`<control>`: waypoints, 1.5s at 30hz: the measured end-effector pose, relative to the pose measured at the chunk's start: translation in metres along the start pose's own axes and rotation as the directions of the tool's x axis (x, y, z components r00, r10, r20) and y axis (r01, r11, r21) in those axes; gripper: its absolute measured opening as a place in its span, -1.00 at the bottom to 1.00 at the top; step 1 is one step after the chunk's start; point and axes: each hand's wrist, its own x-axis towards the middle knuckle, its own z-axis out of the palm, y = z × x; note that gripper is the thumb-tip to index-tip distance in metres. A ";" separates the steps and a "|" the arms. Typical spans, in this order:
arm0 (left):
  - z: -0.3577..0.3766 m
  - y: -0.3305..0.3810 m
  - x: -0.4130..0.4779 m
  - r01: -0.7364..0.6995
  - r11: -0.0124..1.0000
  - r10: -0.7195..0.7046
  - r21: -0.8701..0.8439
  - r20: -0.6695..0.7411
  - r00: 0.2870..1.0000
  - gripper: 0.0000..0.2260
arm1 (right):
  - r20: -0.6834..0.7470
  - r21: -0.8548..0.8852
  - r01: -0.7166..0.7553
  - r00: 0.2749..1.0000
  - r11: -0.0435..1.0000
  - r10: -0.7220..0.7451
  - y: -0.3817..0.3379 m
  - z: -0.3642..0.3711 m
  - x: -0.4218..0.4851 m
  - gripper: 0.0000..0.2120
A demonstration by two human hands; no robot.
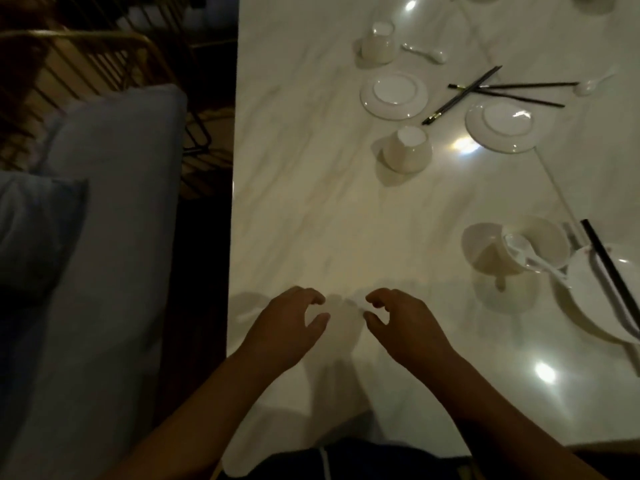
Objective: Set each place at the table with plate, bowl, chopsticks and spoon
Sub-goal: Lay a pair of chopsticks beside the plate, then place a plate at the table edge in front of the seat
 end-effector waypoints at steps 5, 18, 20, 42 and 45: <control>-0.022 -0.037 0.022 -0.051 0.998 0.049 0.038 0.045 0.998 -0.74 | -0.029 0.030 -0.034 0.999 0.999 0.035 -0.036 0.022 0.026 -0.66; -0.096 -0.144 0.075 -0.338 0.941 0.306 0.019 0.380 0.873 -0.76 | -0.179 0.354 -0.455 0.824 0.817 0.537 -0.146 0.114 0.028 -0.71; -0.092 -0.137 0.075 -0.374 0.927 0.335 0.004 0.437 0.835 -0.77 | -0.201 0.435 -0.514 0.745 0.739 0.636 -0.143 0.116 0.018 -0.70; -0.079 -0.028 0.232 -0.608 0.791 0.478 0.061 0.559 0.678 -0.77 | -0.295 0.569 -0.513 0.602 0.642 0.742 -0.059 0.023 0.109 -0.73; -0.081 0.015 0.282 -0.551 0.834 0.464 -0.023 0.571 0.677 -0.85 | -0.304 0.616 -0.512 0.547 0.599 0.780 -0.041 -0.010 0.142 -0.72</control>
